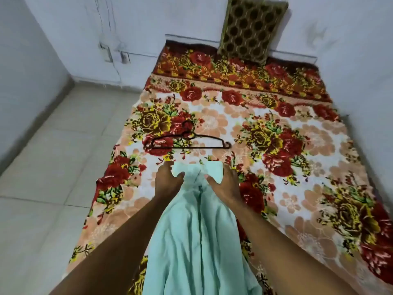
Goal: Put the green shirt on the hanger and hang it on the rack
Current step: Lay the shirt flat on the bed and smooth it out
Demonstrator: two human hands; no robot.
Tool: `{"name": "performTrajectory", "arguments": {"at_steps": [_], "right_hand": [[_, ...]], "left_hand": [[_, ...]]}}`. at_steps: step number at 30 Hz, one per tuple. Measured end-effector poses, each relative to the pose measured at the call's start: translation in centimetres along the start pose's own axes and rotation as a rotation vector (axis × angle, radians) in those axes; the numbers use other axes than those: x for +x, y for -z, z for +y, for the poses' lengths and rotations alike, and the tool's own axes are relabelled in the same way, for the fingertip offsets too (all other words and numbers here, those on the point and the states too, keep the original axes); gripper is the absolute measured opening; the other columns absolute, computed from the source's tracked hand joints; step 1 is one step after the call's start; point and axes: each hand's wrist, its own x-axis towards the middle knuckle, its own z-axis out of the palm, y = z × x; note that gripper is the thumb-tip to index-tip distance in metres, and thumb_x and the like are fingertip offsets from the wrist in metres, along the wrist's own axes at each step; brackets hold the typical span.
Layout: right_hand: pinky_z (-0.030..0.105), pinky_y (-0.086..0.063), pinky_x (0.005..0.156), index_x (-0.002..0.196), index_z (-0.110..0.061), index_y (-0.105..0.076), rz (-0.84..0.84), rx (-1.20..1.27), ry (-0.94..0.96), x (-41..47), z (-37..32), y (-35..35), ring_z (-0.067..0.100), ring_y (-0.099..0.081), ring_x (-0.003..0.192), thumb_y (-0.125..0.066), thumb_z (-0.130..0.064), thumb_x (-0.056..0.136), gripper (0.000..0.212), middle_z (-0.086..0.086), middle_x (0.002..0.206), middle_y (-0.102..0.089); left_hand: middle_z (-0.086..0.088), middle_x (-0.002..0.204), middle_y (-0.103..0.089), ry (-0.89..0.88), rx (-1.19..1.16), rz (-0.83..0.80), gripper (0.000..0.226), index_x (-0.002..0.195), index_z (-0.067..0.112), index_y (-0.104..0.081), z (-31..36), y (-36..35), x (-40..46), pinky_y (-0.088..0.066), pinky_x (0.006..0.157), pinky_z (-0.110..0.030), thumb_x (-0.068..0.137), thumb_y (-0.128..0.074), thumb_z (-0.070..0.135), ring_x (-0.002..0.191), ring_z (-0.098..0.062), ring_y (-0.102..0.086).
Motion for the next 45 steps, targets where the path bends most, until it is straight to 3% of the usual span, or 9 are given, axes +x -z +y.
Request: {"name": "performTrajectory", "arguments": {"at_steps": [9,13,17,21,25,30,33,39,45], "right_hand": [[0.045,-0.056,0.092,0.134,-0.002,-0.053,0.004,0.136,-0.284,6.8,4.6,-4.6,0.037,-0.063,0.114,-0.086,-0.038,0.078,0.074,0.016,0.127,-0.064],[0.044,-0.059,0.079,0.11,-0.001,-0.069,-0.02,0.261,-0.256,6.9,4.2,-4.2,0.034,-0.07,0.095,-0.076,-0.019,0.089,0.029,0.017,0.11,-0.073],[0.037,-0.059,0.081,0.117,-0.011,-0.07,-0.07,0.424,-0.117,4.1,4.1,-1.6,0.019,-0.073,0.094,-0.067,-0.023,0.098,0.023,0.003,0.108,-0.075],[0.017,-0.054,0.072,0.12,-0.017,-0.067,-0.002,0.482,0.064,0.0,2.6,4.0,0.002,-0.069,0.093,-0.065,-0.019,0.099,0.02,-0.01,0.103,-0.072],[0.009,-0.054,0.071,0.119,-0.017,-0.068,0.025,0.475,0.198,-4.2,-0.4,10.6,-0.012,-0.068,0.085,-0.069,-0.022,0.097,0.022,-0.015,0.102,-0.071],[0.026,-0.06,0.066,0.101,-0.015,-0.074,0.077,0.447,0.297,-12.1,-6.6,22.1,0.002,-0.073,0.076,-0.079,-0.025,0.088,0.017,-0.008,0.091,-0.075],[0.021,-0.057,0.06,0.091,-0.018,-0.074,0.098,0.44,0.367,-18.4,-10.6,28.9,-0.005,-0.07,0.064,-0.084,-0.016,0.083,0.013,-0.015,0.082,-0.073],[0.014,-0.056,0.065,0.106,-0.005,-0.077,0.159,0.431,0.506,-31.7,-16.8,39.1,-0.004,-0.073,0.074,-0.089,-0.012,0.076,0.033,-0.004,0.094,-0.077],[0.011,-0.051,0.067,0.106,-0.005,-0.075,0.285,0.392,0.649,-49.0,-21.5,45.7,-0.01,-0.069,0.074,-0.086,-0.011,0.079,0.03,0.0,0.097,-0.076]], "left_hand": [[-0.018,0.124,-0.064,0.265,0.071,-0.048,0.066,0.129,0.003,-0.055,-3.9,-5.5,4.3,-0.055,0.092,-0.044,0.077,-0.085,0.031,0.114,-0.037,-0.062],[-0.013,0.087,-0.07,0.296,-0.005,-0.051,0.016,0.085,0.005,-0.069,-4.4,-5.3,4.9,-0.047,0.062,-0.03,0.084,-0.077,0.019,0.084,-0.034,-0.068],[0.001,0.067,-0.05,-0.005,0.026,-0.021,0.036,0.072,0.015,-0.042,-3.9,-2.5,3.1,-0.028,0.051,-0.031,0.099,-0.064,0.023,0.062,-0.02,-0.045],[0.009,0.07,-0.055,-0.289,-0.049,-0.042,0.017,0.087,0.026,-0.052,-1.5,2.4,0.2,-0.04,0.059,-0.027,0.103,-0.059,0.029,0.063,-0.003,-0.051],[-0.003,0.073,-0.053,-0.367,-0.179,0.0,0.02,0.092,0.011,-0.056,3.6,6.4,-4.0,-0.038,0.056,-0.032,0.103,-0.061,0.028,0.062,-0.003,-0.044],[0.005,0.078,-0.057,-0.471,-0.26,0.007,0.011,0.096,0.017,-0.061,13.1,13.9,-12.4,-0.045,0.059,-0.026,0.103,-0.061,0.025,0.067,-0.003,-0.052],[-0.009,0.089,-0.066,-0.568,-0.281,0.025,0.02,0.102,0.01,-0.062,18.4,19.4,-18.0,-0.052,0.07,-0.041,0.103,-0.06,0.03,0.077,-0.012,-0.059],[0.013,0.074,-0.058,-0.714,-0.454,-0.006,0.015,0.09,0.023,-0.06,26.8,29.1,-29.9,-0.042,0.056,-0.026,0.104,-0.058,0.021,0.065,-0.003,-0.051],[-0.009,0.079,-0.05,-0.863,-0.555,-0.065,0.034,0.096,-0.005,-0.054,31.2,38.1,-43.8,-0.041,0.054,-0.03,0.105,-0.056,0.028,0.067,-0.016,-0.049]]}}
